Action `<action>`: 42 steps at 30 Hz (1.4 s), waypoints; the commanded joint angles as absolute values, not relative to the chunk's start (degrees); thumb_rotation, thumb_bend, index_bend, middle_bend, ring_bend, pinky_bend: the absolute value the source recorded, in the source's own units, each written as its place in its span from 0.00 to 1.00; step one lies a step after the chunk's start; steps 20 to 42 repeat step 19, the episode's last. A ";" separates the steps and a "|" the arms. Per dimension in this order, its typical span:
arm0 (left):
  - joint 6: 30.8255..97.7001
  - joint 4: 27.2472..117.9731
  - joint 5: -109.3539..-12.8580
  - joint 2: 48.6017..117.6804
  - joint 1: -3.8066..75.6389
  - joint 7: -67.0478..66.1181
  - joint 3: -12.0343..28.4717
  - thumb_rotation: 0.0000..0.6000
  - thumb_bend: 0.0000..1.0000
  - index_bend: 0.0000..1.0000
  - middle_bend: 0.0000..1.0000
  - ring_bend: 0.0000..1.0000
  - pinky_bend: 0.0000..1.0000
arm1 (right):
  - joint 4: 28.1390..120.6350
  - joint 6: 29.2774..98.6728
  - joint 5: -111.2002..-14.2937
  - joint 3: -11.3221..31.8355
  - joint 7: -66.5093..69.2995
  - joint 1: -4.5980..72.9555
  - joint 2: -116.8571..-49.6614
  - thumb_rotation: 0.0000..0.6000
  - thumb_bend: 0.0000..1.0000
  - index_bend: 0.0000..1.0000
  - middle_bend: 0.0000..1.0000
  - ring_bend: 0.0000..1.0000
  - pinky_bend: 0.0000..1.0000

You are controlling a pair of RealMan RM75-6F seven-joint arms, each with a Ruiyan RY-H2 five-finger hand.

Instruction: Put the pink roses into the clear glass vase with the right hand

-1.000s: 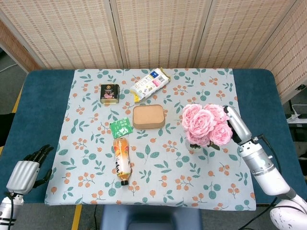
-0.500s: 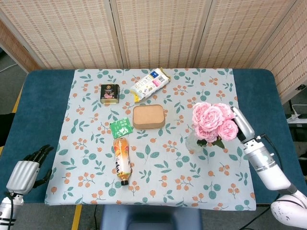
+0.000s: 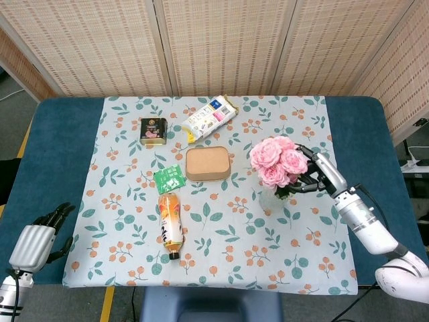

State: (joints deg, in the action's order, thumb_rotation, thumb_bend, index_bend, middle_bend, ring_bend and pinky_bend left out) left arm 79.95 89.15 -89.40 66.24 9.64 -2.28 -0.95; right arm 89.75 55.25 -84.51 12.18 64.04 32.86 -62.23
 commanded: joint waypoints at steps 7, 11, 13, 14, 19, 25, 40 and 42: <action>79.80 89.10 -89.64 66.18 9.74 -2.04 -1.07 1.00 0.42 0.13 0.11 0.27 0.38 | 89.82 67.49 -92.27 7.54 54.73 26.71 -60.42 1.00 0.06 0.00 0.82 0.83 1.00; 79.76 88.91 -89.78 66.08 9.76 -1.45 -1.17 1.00 0.42 0.13 0.11 0.27 0.37 | 91.06 79.80 -93.17 3.71 28.44 16.37 -60.00 1.00 0.06 0.01 0.74 0.80 1.00; 79.74 88.83 -89.68 65.99 9.76 -1.19 -1.12 1.00 0.42 0.13 0.11 0.27 0.38 | 90.84 85.28 -90.43 3.60 12.51 11.70 -62.40 1.00 0.06 0.05 0.74 0.80 1.00; 79.85 88.78 -89.65 65.97 9.73 -0.98 -1.07 1.00 0.42 0.13 0.11 0.27 0.38 | 90.36 88.92 -87.73 4.10 1.33 8.93 -64.92 1.00 0.06 0.06 0.74 0.79 1.00; 80.40 88.66 -89.78 65.96 9.58 -0.79 -0.95 1.00 0.42 0.13 0.11 0.27 0.38 | 89.39 92.57 -85.09 3.36 -11.00 5.27 -69.87 1.00 0.06 0.09 0.70 0.75 1.00; 80.40 88.66 -89.78 65.96 9.58 -0.79 -0.95 1.00 0.42 0.13 0.11 0.27 0.38 | 89.39 92.57 -85.09 3.36 -11.00 5.27 -69.87 1.00 0.06 0.09 0.70 0.75 1.00; 80.40 88.66 -89.78 65.96 9.58 -0.79 -0.95 1.00 0.42 0.13 0.11 0.27 0.38 | 89.39 92.57 -85.09 3.36 -11.00 5.27 -69.87 1.00 0.06 0.09 0.70 0.75 1.00; 80.40 88.66 -89.78 65.96 9.58 -0.79 -0.95 1.00 0.42 0.13 0.11 0.27 0.38 | 89.39 92.57 -85.09 3.36 -11.00 5.27 -69.87 1.00 0.06 0.09 0.70 0.75 1.00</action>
